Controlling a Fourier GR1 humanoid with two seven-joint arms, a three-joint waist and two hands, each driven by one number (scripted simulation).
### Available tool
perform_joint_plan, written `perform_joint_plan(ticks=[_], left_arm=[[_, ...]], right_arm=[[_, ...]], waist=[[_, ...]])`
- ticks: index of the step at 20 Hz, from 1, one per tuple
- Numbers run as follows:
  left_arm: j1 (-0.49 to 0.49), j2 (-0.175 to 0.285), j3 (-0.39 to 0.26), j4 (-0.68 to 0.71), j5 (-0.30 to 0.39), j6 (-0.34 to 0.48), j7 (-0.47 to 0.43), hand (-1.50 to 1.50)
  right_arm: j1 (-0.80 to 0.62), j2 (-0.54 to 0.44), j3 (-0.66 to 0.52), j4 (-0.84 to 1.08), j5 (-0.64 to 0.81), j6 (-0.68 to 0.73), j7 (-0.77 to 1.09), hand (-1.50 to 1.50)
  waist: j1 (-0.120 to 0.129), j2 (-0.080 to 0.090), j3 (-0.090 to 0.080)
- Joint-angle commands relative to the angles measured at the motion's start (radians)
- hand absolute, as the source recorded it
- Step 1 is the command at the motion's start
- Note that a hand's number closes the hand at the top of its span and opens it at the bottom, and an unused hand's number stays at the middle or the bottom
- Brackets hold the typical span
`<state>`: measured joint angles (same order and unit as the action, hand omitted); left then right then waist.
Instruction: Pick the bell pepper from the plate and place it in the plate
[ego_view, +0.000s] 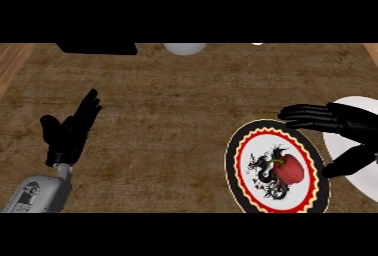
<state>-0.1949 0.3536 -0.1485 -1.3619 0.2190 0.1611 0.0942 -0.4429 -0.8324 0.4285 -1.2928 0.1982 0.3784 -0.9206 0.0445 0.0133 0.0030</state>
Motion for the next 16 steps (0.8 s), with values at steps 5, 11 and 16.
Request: perform_joint_plan(ticks=[5, 11, 16], left_arm=[[0.020, 0.003, 0.039, 0.016, 0.007, -0.018, -0.014, 0.00], [0.102, 0.033, 0.060, -0.028, 0.004, -0.071, -0.035, 0.00], [-0.032, 0.001, 0.092, 0.045, -0.017, -0.047, 0.039, 0.00]], right_arm=[[-0.041, -0.029, 0.153, 0.044, 0.207, 0.007, -0.178, -1.50], [-0.125, 0.038, 0.160, 0.176, 0.366, -0.134, -0.167, -1.50], [-0.121, 0.082, 0.173, 0.158, 0.477, -0.165, -0.114, -1.50]], waist=[[-0.030, -0.011, -0.003], [-0.026, -0.012, -0.003], [-0.043, -0.012, -0.003]])
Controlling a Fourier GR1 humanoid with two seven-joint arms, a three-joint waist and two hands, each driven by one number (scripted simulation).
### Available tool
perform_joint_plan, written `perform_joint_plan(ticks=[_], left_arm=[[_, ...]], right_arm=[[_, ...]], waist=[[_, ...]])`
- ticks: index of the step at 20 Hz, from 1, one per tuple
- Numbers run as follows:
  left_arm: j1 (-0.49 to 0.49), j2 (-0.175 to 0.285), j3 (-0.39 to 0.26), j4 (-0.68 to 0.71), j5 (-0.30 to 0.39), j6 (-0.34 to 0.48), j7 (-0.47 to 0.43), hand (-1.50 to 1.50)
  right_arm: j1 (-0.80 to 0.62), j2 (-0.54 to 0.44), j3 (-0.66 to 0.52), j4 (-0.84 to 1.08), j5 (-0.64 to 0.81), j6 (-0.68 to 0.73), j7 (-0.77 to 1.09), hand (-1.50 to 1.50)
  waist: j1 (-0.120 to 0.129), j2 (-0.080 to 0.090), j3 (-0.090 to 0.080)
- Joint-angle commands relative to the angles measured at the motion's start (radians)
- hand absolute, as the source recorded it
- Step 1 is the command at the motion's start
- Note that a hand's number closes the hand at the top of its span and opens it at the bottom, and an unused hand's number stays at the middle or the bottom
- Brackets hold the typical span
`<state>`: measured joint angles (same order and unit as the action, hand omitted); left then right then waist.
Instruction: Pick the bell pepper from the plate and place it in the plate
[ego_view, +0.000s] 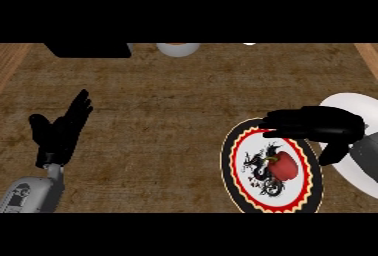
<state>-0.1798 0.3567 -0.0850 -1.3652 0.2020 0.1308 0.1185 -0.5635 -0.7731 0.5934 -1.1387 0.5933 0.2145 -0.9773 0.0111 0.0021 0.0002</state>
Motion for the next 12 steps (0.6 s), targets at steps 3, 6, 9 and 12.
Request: perform_joint_plan(ticks=[3, 6, 9, 12], left_arm=[[0.027, -0.011, 0.011, -0.066, -0.011, -0.017, 0.034, 0.00], [0.059, -0.031, 0.016, -0.039, -0.037, -0.011, -0.022, 0.00], [0.050, -0.029, 0.041, -0.018, -0.036, -0.041, -0.008, 0.00], [-0.037, -0.063, 0.056, 0.104, -0.061, -0.050, -0.051, 0.00]], right_arm=[[-0.020, 0.061, 0.008, 0.014, 0.138, 0.015, -0.027, -1.50], [0.008, 0.108, 0.037, -0.006, 0.196, 0.018, 0.031, -1.50], [0.043, 0.077, -0.006, -0.089, 0.211, 0.084, 0.046, -1.50], [0.046, 0.141, -0.028, -0.060, 0.273, 0.054, 0.067, -1.50]], waist=[[-0.002, -0.002, 0.000], [-0.004, -0.002, 0.000], [-0.010, -0.003, -0.001], [-0.013, -0.002, -0.001]])
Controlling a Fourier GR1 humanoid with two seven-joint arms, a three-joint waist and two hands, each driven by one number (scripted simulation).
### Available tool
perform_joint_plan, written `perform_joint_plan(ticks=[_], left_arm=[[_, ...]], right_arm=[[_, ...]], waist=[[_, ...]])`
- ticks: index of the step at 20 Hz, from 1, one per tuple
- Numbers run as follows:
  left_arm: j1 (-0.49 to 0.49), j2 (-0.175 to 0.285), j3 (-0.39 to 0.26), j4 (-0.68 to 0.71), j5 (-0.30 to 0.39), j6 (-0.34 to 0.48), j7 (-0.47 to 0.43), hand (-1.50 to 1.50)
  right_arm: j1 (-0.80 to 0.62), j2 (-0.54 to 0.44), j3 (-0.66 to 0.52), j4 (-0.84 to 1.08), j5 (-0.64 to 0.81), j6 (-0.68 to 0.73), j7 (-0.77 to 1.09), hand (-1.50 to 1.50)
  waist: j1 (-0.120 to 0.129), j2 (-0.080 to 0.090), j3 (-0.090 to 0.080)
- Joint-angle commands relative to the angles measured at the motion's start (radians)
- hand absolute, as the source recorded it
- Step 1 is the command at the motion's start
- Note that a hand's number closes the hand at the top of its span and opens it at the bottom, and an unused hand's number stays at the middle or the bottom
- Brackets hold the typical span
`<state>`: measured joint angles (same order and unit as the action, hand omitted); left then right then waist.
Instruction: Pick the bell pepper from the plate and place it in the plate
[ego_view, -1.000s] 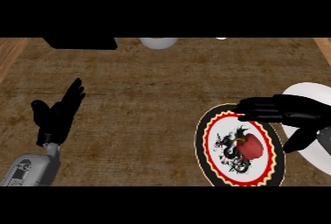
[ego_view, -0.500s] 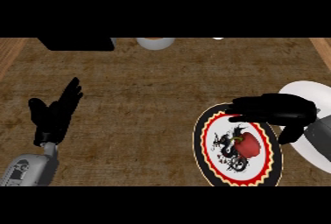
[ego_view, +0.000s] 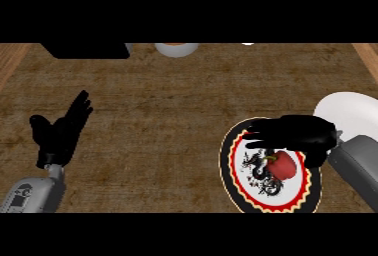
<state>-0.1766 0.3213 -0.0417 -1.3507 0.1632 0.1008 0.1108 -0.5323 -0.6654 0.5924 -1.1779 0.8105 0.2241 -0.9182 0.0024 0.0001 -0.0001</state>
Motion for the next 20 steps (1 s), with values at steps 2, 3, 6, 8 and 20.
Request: perform_joint_plan(ticks=[2, 3, 6, 8, 20], left_arm=[[-0.016, -0.020, 0.019, -0.027, -0.012, -0.017, 0.038, 0.00], [0.002, -0.037, 0.004, -0.006, -0.050, -0.003, -0.003, 0.00], [0.007, -0.039, 0.033, -0.027, -0.048, -0.006, 0.013, 0.00], [-0.023, -0.043, 0.036, 0.007, -0.059, -0.020, 0.014, 0.00], [-0.012, -0.045, 0.075, 0.000, -0.053, -0.061, -0.001, 0.00]], right_arm=[[-0.018, 0.064, -0.056, 0.099, 0.105, 0.005, -0.051, -1.50], [-0.010, 0.073, -0.070, 0.105, 0.116, -0.004, -0.059, -1.50], [0.050, 0.079, -0.082, 0.017, 0.156, -0.004, -0.036, -1.50], [0.039, 0.111, -0.082, 0.019, 0.196, 0.006, -0.011, -1.50], [0.053, 0.137, -0.024, 0.030, 0.317, -0.019, -0.115, 1.50]], waist=[[0.003, 0.001, 0.000], [0.002, 0.001, 0.000], [-0.002, 0.000, 0.000], [-0.003, 0.000, 0.000], [0.000, 0.001, 0.000]])
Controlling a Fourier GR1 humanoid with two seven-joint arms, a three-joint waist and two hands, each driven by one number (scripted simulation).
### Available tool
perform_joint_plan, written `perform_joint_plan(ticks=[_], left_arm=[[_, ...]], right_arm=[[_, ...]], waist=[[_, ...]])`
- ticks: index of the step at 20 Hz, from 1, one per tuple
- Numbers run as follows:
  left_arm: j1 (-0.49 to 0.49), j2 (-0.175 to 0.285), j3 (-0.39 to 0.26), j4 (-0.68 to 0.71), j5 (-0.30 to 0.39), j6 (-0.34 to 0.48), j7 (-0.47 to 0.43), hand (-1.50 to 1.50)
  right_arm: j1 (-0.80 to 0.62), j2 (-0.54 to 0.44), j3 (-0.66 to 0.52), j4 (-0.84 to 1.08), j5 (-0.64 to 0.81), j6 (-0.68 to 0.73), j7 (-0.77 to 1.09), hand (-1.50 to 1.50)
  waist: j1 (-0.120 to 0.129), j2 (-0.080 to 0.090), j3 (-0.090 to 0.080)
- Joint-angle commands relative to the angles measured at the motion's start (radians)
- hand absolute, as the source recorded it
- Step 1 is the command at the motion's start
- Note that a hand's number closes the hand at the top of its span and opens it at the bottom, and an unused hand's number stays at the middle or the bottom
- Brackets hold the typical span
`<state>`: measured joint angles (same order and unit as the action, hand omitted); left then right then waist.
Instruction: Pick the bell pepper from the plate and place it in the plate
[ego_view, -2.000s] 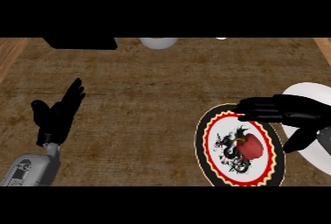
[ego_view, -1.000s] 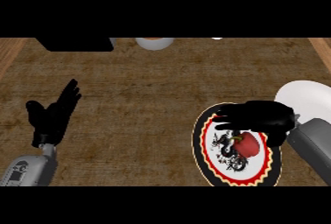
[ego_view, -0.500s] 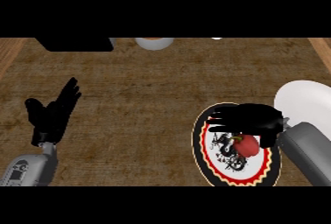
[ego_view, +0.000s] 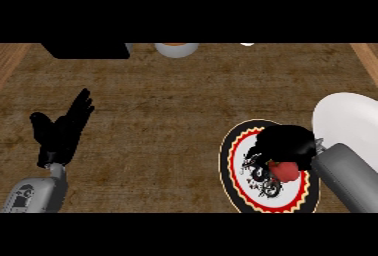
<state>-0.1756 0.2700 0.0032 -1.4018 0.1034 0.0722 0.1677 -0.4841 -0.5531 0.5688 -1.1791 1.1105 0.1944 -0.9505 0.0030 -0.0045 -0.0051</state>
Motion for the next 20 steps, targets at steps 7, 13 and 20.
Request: perform_joint_plan(ticks=[7, 13, 20], left_arm=[[0.033, -0.008, 0.012, -0.012, -0.021, -0.015, -0.020, 0.00], [0.075, 0.030, 0.079, -0.014, -0.001, 0.016, -0.004, 0.00], [0.103, 0.018, 0.068, -0.019, 0.003, -0.004, -0.026, 0.00]], right_arm=[[0.095, -0.013, -0.081, -0.066, -0.068, -0.018, -0.109, 1.50], [0.450, 0.029, -0.204, -0.148, -0.198, 0.004, 0.200, 1.50], [0.641, 0.079, -0.434, -0.524, -0.392, -0.184, 0.282, 1.50]], waist=[[-0.003, 0.003, 0.005], [-0.118, -0.022, 0.004], [-0.114, -0.020, 0.003]])
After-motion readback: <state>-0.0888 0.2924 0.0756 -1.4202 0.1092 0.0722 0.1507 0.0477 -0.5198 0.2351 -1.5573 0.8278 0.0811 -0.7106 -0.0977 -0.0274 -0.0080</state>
